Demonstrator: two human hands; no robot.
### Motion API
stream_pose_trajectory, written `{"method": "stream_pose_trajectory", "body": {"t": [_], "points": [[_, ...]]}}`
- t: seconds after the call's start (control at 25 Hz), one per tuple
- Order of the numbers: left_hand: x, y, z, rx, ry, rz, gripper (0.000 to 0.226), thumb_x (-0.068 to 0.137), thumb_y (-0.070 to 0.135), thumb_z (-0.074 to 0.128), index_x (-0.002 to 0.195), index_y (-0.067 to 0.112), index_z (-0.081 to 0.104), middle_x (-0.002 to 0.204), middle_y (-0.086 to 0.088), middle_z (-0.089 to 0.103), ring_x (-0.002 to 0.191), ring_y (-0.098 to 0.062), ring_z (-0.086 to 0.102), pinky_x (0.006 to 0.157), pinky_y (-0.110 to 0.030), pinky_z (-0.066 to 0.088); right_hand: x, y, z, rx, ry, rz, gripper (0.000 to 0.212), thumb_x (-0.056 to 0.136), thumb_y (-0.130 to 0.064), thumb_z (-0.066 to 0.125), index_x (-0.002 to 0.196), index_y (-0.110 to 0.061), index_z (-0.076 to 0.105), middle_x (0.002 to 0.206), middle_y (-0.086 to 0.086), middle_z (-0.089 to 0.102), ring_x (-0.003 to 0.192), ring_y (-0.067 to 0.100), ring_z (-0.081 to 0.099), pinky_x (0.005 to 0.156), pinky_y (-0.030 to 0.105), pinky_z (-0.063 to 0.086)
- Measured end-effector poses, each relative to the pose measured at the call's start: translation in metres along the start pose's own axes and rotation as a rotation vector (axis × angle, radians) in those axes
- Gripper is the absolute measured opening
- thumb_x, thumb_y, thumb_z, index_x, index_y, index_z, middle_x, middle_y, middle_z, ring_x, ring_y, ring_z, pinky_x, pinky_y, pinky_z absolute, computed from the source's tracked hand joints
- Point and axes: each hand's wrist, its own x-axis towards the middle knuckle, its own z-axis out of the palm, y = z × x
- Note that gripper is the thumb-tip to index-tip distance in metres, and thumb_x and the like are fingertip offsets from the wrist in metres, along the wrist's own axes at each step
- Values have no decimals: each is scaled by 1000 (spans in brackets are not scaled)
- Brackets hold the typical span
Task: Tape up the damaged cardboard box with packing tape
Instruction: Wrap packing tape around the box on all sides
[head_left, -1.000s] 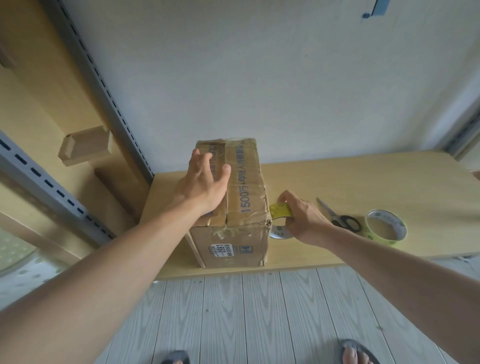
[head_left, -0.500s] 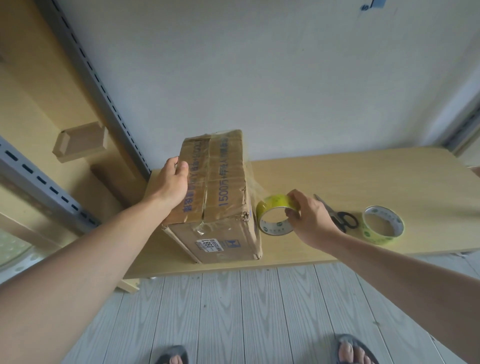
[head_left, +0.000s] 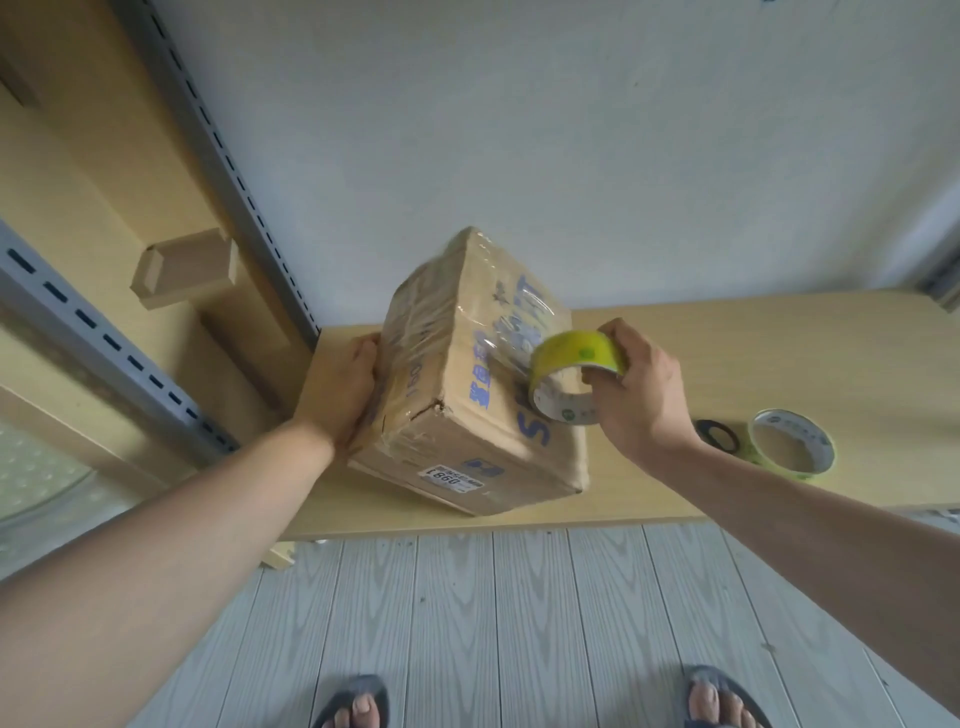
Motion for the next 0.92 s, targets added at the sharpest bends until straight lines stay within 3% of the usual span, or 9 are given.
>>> {"method": "stream_pose_trajectory", "body": {"t": [0.08,0.2,0.32,0.4,0.48,0.56,0.64,0.72,0.92], "points": [[3,-26,7,57,-65,-4,40,102,44,31,98,33,69,89,9,72,87,-12,67,90,-32,50,0,-2,-3,1,-8,-35,25,84,2,55,89,-22,51,70,-13,55,65,0,52,53,11,35],[5,-41,16,124,-77,40,21,96,24,49,101,22,69,87,6,74,84,-17,72,68,-26,52,0,-4,0,30,-42,-79,14,88,-6,54,96,-18,56,75,-9,60,68,2,56,53,15,39],[0,-10,8,-5,124,116,21,95,15,57,113,25,60,91,12,71,78,9,67,70,-19,53,3,-8,10,36,-108,-109,5,89,-13,57,93,-17,58,80,-2,64,64,7,56,54,18,39],[-3,23,-8,-213,145,197,21,100,14,55,120,16,62,106,5,70,83,15,62,77,-11,48,6,-12,17,33,-136,-134,5,88,-15,57,87,-20,56,78,-2,61,59,3,51,53,15,37],[-12,39,-26,-208,-125,328,43,98,43,53,132,18,59,136,-3,60,118,9,55,104,-18,43,7,-18,25,50,-160,-160,4,84,-19,51,84,-23,52,76,-6,56,63,3,50,53,15,36],[-24,37,-30,54,-469,338,95,77,84,51,154,30,39,168,-5,15,152,-4,18,122,-28,17,8,-20,32,37,-177,-179,4,84,-19,50,83,-23,49,75,-7,53,66,7,50,54,19,35],[-31,25,-20,417,-532,359,129,57,102,42,162,35,9,167,-1,-26,152,-9,-17,125,-42,2,10,-18,35,-16,-197,-182,3,87,-15,53,87,-16,51,79,0,56,69,18,49,56,32,35],[-36,22,-8,549,-455,442,134,55,105,36,162,32,-1,164,0,-33,153,-16,-21,126,-54,2,10,-15,35,-63,-205,-177,7,87,-17,55,93,-15,52,82,4,60,73,24,51,57,31,32],[-35,19,-5,437,-447,429,136,59,101,45,162,23,1,167,4,-24,154,-12,-20,127,-49,7,18,-30,19,-106,-339,-169,26,86,-9,56,106,-25,51,85,1,58,73,24,49,55,29,29]]}}
